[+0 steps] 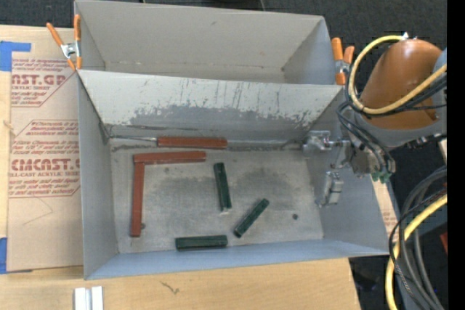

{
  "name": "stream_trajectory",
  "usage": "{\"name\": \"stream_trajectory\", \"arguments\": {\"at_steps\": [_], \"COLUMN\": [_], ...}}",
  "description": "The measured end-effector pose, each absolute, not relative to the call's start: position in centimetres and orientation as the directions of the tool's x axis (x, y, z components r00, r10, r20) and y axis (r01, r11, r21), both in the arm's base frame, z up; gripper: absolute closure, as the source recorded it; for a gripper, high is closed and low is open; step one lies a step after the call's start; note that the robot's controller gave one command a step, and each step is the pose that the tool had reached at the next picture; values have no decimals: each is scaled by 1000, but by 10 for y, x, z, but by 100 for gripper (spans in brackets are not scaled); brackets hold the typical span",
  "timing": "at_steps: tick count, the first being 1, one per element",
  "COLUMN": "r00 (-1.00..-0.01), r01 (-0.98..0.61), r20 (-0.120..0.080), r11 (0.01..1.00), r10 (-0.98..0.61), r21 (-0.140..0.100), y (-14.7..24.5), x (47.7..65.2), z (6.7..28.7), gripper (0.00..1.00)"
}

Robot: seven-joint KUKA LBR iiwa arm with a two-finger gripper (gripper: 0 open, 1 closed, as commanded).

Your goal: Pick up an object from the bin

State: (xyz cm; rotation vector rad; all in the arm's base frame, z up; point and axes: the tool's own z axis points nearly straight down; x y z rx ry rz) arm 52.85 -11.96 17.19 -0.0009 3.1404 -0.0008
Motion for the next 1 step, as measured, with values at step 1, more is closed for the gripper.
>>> {"name": "stream_trajectory", "arguments": {"at_steps": [1], "r00": [-980], "r01": [-197], "r20": [-8], "r11": [980], "r10": [-197], "r21": [-4], "y": [-83], "x": [518], "z": [122], "gripper": [0]}}
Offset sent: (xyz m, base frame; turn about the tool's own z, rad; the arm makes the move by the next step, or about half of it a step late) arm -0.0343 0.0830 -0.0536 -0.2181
